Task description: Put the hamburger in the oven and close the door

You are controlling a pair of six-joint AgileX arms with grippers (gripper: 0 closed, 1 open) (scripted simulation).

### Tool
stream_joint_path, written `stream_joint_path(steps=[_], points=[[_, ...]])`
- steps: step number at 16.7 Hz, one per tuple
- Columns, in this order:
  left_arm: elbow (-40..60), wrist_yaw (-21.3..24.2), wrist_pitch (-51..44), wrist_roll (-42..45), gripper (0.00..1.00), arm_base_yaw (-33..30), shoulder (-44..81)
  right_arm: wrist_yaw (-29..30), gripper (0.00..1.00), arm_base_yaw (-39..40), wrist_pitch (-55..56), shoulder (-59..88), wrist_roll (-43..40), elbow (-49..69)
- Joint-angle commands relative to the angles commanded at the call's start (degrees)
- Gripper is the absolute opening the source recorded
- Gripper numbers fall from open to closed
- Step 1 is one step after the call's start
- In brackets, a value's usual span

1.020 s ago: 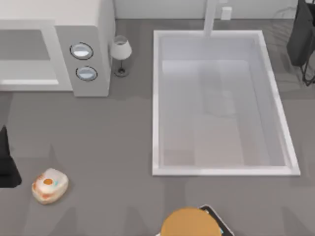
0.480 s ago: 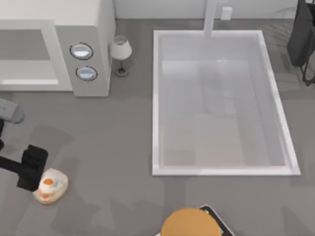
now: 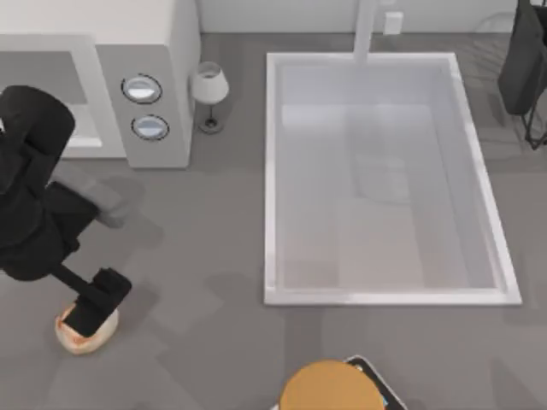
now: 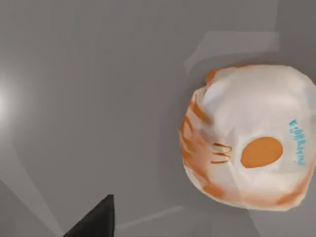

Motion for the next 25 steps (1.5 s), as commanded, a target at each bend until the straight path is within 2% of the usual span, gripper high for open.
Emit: stream_joint_path(steps=[4,9,12,18,23,25], points=[[4.92,-0.01,-4.81,2.15,1.00,-1.42,5.53,0.00,1.00,0.00,0.00,0.00,0.00,0.00],[4.72,-0.02,-4.58,2.14,1.00,-1.18,5.51,0.00,1.00,0.00,0.00,0.00,0.00,0.00],[2.58,-0.01,-0.63,2.33,1.00,-1.33,7.70,0.00,1.00,0.00,0.00,0.00,0.00,0.00],[-4.11,0.00,13.68,2.46,1.00,-1.29,14.73,0.00,1.00,0.00,0.00,0.00,0.00,0.00],[-4.77,0.01,14.79,2.49,1.00,-1.30,15.49,0.00,1.00,0.00,0.00,0.00,0.00,0.00],[-4.77,0.01,14.79,2.49,0.85,-1.30,15.49,0.00,1.00,0.00,0.00,0.00,0.00,0.00]])
